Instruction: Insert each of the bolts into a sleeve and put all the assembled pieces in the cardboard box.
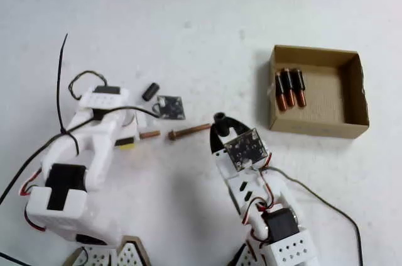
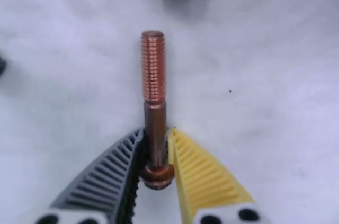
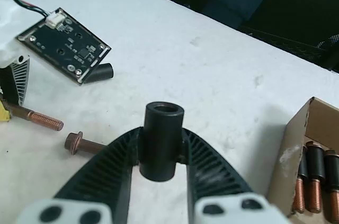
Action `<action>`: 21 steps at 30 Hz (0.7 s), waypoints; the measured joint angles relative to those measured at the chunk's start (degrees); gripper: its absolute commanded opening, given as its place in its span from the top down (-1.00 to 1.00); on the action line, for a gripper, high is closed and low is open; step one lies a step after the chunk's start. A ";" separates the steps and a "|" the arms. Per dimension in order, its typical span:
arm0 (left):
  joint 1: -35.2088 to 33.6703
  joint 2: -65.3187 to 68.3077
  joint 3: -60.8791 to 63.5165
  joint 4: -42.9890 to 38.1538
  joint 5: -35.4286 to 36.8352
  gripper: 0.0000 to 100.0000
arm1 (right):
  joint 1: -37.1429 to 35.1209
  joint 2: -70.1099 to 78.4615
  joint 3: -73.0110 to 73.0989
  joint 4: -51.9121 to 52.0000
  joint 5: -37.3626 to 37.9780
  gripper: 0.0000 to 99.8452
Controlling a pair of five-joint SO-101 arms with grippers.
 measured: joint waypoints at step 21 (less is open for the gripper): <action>-1.76 0.00 -0.18 -2.11 -0.18 0.70 | 0.00 0.00 0.00 0.00 0.00 0.97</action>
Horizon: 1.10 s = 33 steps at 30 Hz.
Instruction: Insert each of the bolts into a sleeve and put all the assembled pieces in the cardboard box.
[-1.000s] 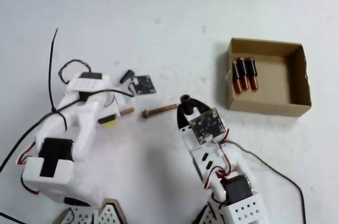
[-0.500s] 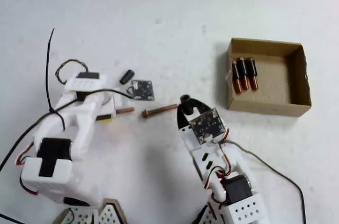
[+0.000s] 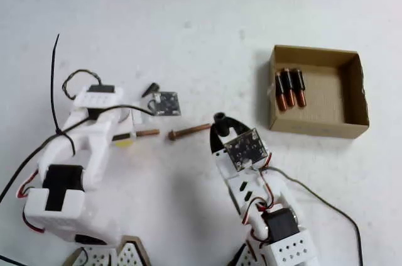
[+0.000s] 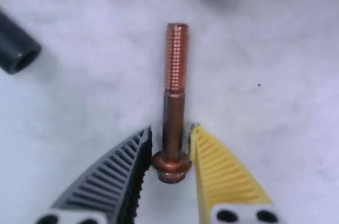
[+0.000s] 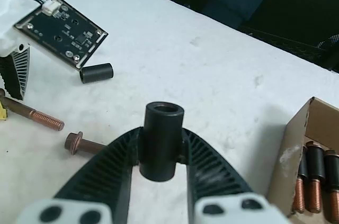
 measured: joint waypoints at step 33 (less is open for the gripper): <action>6.68 -20.84 -1.41 19.34 48.35 0.71 | 0.00 0.00 0.00 0.00 0.00 0.97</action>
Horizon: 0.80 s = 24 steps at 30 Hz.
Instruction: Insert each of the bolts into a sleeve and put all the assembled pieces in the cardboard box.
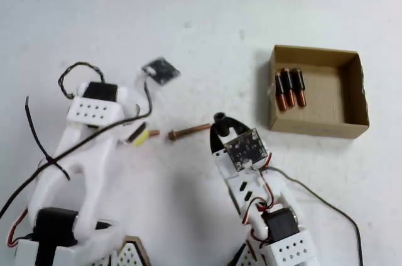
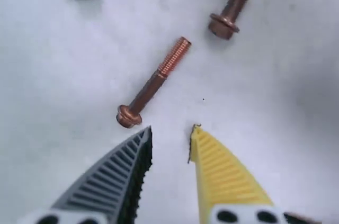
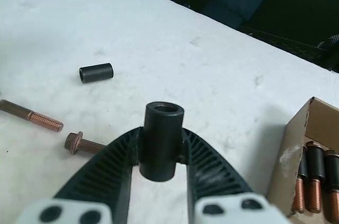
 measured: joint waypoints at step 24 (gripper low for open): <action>-1.05 -0.09 3.43 -8.09 63.91 0.70 | 0.00 0.00 0.00 0.00 0.00 0.97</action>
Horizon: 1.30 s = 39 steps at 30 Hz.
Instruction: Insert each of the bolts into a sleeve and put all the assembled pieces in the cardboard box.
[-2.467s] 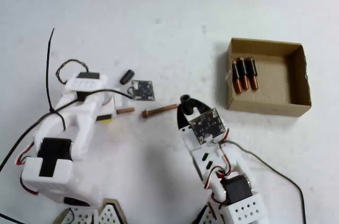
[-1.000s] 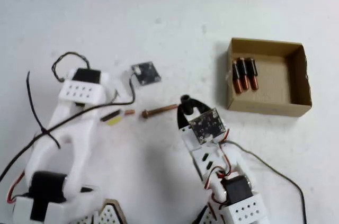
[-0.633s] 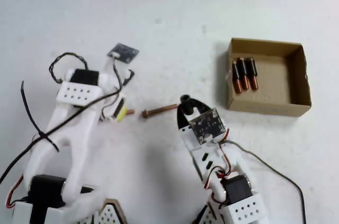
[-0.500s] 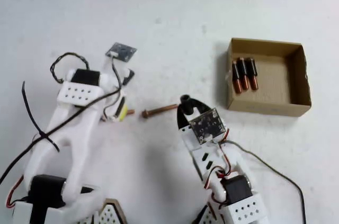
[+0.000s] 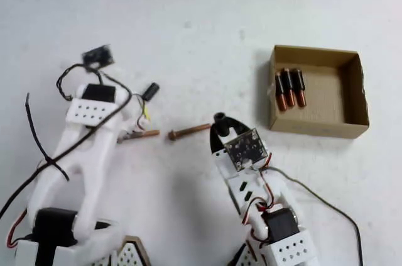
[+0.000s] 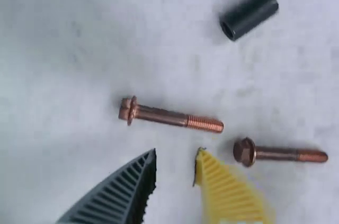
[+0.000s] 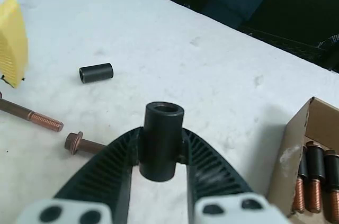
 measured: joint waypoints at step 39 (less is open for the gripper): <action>-1.14 8.53 10.11 -16.70 16.79 0.70 | 0.00 0.00 0.00 0.00 0.00 0.97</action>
